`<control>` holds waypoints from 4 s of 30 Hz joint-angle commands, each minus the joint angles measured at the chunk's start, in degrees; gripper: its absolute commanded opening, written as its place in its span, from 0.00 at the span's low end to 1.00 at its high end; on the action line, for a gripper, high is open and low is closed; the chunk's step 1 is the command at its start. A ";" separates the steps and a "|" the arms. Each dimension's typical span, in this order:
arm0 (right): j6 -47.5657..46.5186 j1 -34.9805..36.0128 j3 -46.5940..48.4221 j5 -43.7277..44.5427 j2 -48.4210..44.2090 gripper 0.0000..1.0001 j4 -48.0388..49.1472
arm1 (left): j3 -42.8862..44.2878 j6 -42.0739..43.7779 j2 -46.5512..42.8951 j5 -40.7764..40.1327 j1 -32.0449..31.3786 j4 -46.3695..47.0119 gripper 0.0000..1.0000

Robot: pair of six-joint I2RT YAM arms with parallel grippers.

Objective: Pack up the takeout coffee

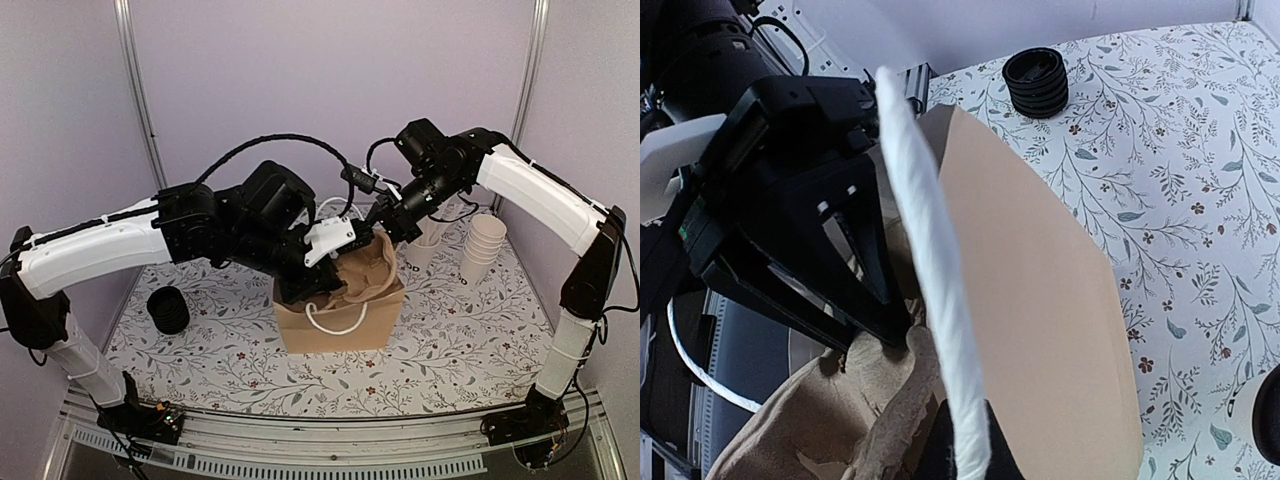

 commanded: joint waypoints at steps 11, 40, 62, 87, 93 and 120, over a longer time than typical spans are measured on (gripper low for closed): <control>2.94 0.62 0.44 3.50 -1.68 0.00 2.69 | -1.06 1.99 -4.80 -5.38 -5.08 0.32 0.22; 3.85 0.59 -0.09 14.17 -4.02 0.49 1.10 | 7.49 -4.93 2.07 -13.49 -4.99 -12.18 0.19; 2.23 0.70 -0.52 16.06 -5.03 0.73 -1.23 | 8.02 -5.91 3.31 -13.02 -4.74 -14.63 0.18; 7.64 2.56 -0.83 24.64 -1.87 0.75 2.10 | 6.24 -7.42 3.54 -18.04 -3.17 -17.25 0.16; 6.60 1.43 -2.46 24.71 -3.72 0.75 1.54 | 6.40 -8.44 3.17 -18.28 -1.03 -17.06 0.15; 3.87 0.70 -3.16 24.36 -5.52 0.75 0.26 | 10.06 -7.48 0.72 -13.40 4.99 -12.28 0.12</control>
